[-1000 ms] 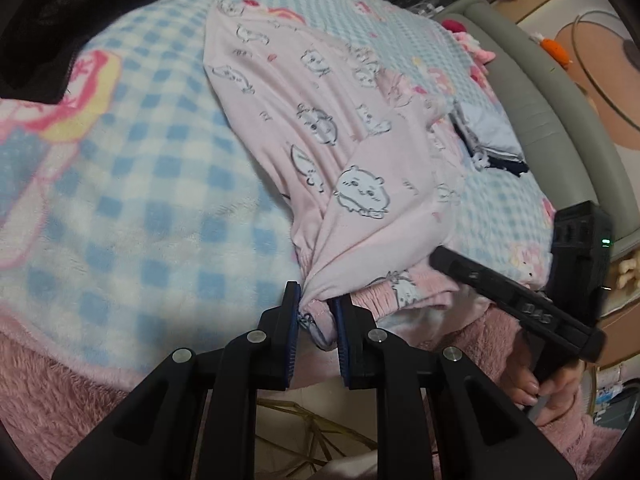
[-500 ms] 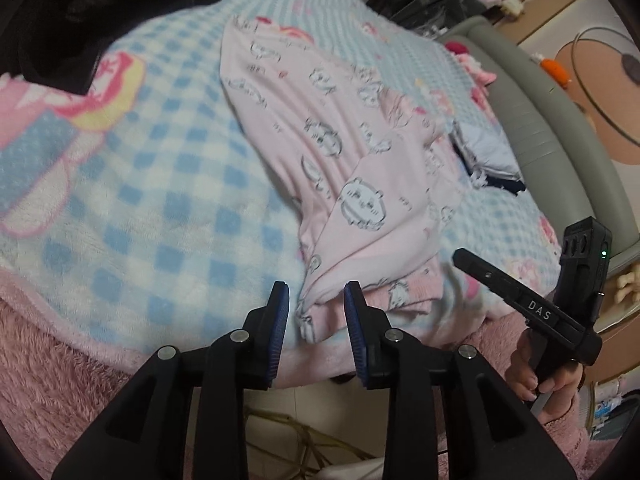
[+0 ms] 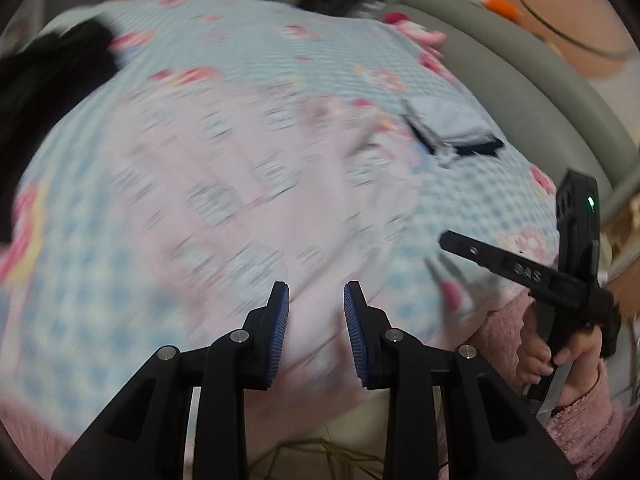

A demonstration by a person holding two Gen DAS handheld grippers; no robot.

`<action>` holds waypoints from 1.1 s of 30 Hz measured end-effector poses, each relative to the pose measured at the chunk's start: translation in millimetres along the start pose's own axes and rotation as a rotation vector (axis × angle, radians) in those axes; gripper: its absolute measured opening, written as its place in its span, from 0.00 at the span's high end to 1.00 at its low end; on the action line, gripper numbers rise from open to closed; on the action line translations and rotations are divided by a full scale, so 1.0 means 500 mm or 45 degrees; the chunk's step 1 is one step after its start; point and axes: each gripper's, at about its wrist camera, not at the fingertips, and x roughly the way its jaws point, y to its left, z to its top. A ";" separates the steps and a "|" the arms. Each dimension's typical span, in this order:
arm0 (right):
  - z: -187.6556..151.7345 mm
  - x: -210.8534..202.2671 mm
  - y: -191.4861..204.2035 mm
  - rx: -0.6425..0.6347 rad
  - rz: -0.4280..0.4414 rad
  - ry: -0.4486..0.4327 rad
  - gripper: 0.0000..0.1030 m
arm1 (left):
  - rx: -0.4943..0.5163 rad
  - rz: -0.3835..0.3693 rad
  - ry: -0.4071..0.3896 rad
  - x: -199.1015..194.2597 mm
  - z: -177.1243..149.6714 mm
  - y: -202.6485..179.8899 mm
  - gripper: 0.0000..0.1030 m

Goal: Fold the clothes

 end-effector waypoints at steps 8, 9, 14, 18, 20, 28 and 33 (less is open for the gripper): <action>0.050 -0.025 -0.153 0.200 -0.096 -0.064 0.62 | 0.299 0.006 0.117 0.217 0.151 -0.184 0.57; 0.050 -0.019 -0.162 0.199 -0.094 -0.052 0.62 | 0.307 0.018 0.131 0.237 0.157 -0.190 0.57; 0.059 0.017 -0.184 0.192 -0.051 -0.011 0.62 | 0.322 0.058 0.191 0.321 0.178 -0.207 0.58; 0.080 0.049 -0.179 0.165 -0.052 0.025 0.62 | 0.286 0.073 0.169 0.330 0.180 -0.185 0.89; 0.096 0.055 -0.173 0.141 -0.050 0.026 0.62 | 0.228 0.050 0.137 0.309 0.190 -0.161 0.93; 0.177 0.087 -0.114 0.004 0.000 0.047 0.62 | -0.106 -0.016 -0.143 0.093 0.244 0.054 0.93; 0.243 0.134 -0.039 -0.067 0.091 0.048 0.56 | -0.267 0.121 -0.234 0.004 0.275 0.267 0.93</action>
